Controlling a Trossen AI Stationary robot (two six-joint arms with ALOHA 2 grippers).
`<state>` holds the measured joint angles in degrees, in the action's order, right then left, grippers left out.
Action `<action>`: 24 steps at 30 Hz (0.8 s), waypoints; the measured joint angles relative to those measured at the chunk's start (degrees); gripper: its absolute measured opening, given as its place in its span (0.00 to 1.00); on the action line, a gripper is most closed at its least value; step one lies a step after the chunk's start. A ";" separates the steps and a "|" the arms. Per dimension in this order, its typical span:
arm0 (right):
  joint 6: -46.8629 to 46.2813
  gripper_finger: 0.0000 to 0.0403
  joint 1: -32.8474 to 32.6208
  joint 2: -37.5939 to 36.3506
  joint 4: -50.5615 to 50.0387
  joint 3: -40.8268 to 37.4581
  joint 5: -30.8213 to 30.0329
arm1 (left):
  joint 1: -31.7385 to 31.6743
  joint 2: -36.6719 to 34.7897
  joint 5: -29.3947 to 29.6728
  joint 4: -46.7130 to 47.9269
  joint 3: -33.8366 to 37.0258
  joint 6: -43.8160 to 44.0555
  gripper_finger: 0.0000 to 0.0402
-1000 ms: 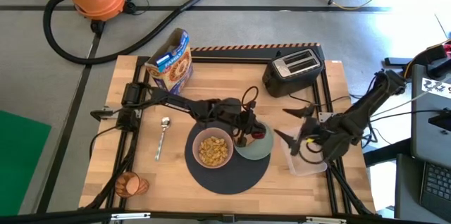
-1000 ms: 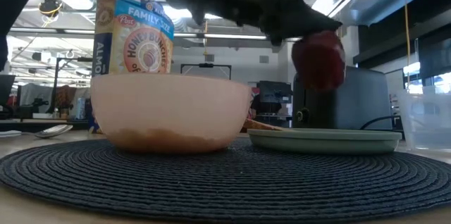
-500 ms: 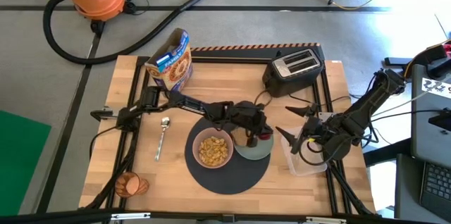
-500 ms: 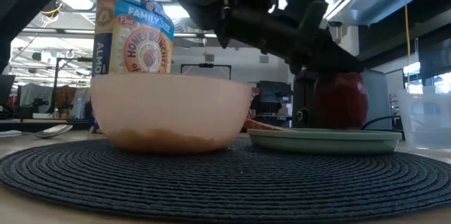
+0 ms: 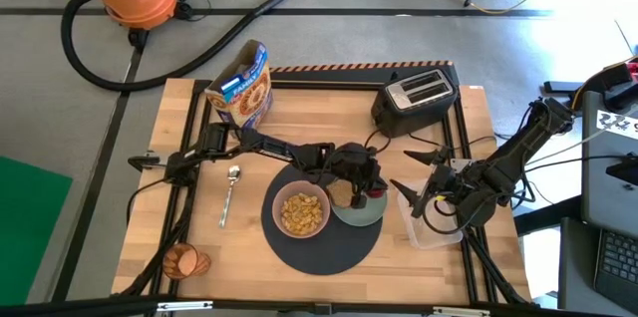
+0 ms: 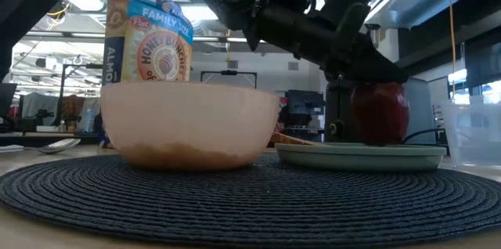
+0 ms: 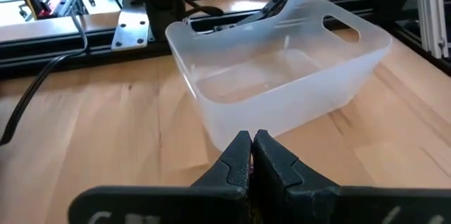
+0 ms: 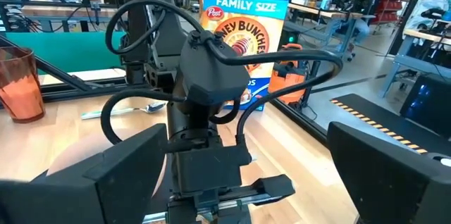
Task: Arrange a breakfast setting
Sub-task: Put the red apple on the light blue plate to the right of the toasted bread
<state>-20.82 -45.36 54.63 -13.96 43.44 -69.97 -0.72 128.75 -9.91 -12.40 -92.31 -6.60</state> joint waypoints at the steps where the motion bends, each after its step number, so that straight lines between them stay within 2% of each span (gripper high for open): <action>1: -0.02 0.94 0.00 0.00 0.01 0.00 -0.02 | -0.04 0.00 0.01 -0.03 0.00 -0.01 0.00; 17: -0.13 0.94 0.00 0.02 0.13 -0.02 0.02 | -0.93 2.14 0.12 -1.96 0.00 0.40 0.00; 24: -0.13 0.94 0.00 0.02 0.07 -0.02 0.04 | -0.93 2.14 0.83 -2.29 0.00 0.46 0.09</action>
<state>-20.95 -45.36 54.65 -13.89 43.42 -69.93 -1.65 130.89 -9.08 -14.70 -92.31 -6.14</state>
